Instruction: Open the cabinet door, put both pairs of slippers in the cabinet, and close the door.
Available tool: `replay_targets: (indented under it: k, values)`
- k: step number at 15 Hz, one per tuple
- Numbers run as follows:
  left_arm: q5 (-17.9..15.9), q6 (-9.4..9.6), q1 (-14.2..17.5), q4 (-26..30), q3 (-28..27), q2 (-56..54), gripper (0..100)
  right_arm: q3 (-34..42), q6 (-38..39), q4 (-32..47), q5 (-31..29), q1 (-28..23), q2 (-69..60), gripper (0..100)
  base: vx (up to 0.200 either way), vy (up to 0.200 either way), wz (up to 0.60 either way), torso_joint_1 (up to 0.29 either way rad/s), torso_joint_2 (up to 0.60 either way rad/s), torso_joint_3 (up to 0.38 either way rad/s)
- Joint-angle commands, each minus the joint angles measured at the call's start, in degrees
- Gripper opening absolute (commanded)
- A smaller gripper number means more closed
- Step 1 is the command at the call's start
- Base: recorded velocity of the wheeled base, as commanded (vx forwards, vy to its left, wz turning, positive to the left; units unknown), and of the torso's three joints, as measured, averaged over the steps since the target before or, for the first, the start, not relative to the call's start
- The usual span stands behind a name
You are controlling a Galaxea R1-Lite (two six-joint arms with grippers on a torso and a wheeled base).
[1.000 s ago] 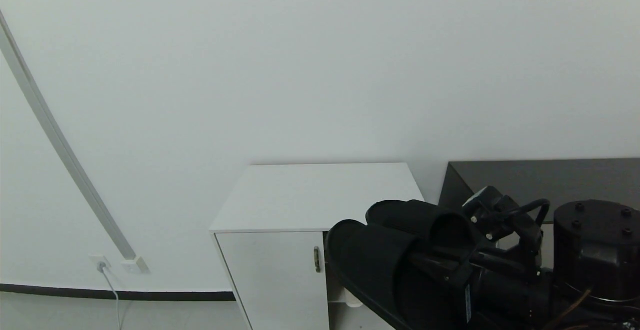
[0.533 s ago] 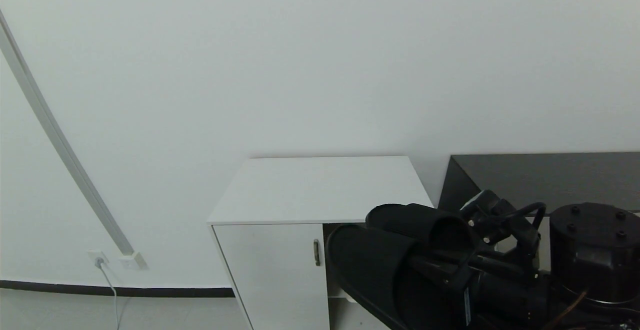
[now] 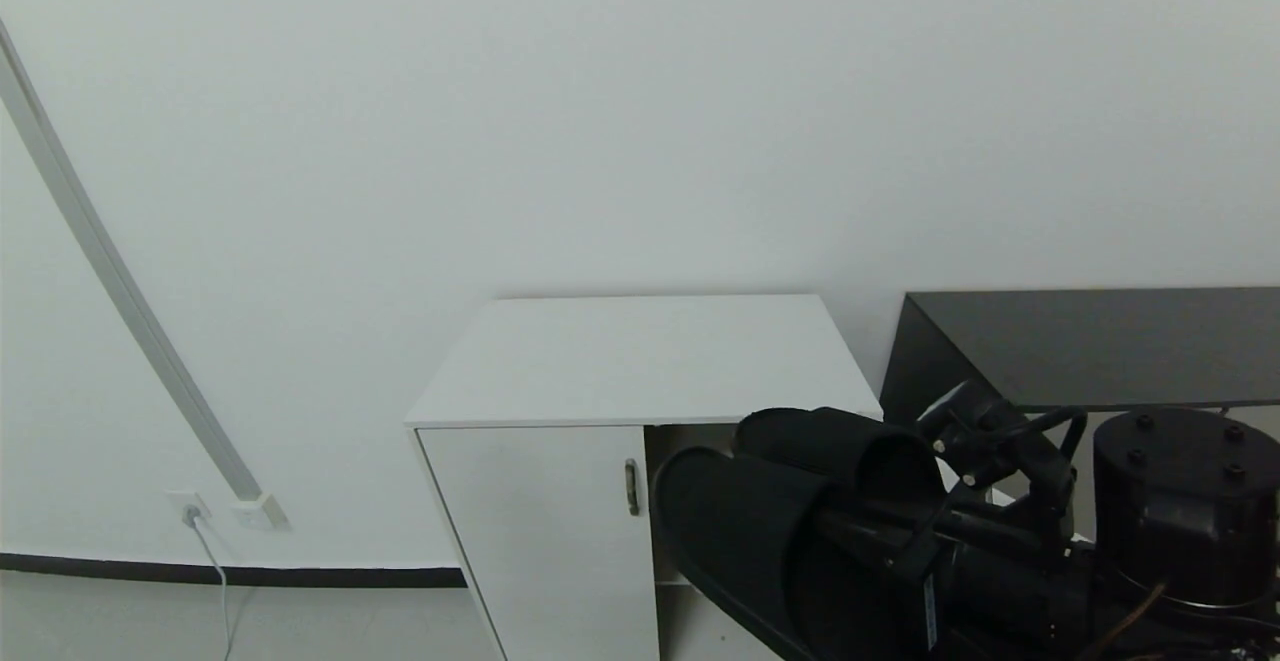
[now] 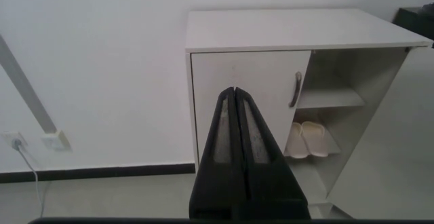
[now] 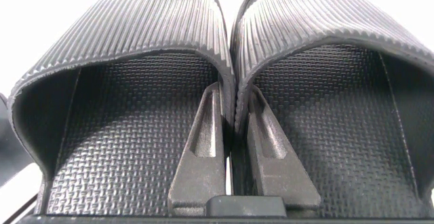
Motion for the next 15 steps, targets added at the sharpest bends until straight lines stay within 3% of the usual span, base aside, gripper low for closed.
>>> replay_targets:
  k: [1, 15]
  values:
    - [0.1, 0.04, 0.0, 0.0, 0.0, 0.0, 0, 0.1, -0.1, 0.0, 0.0, 0.0, 0.2, 0, 0.000, 0.000, 0.00, -0.154, 0.35, 0.203]
    - [0.0, -0.04, 0.0, 0.0, 0.0, 0.0, 0, 1.3, -0.5, -0.5, -0.1, 0.8, 0.2, 0, 0.000, 0.000, 0.00, -0.191, 0.46, 0.262]
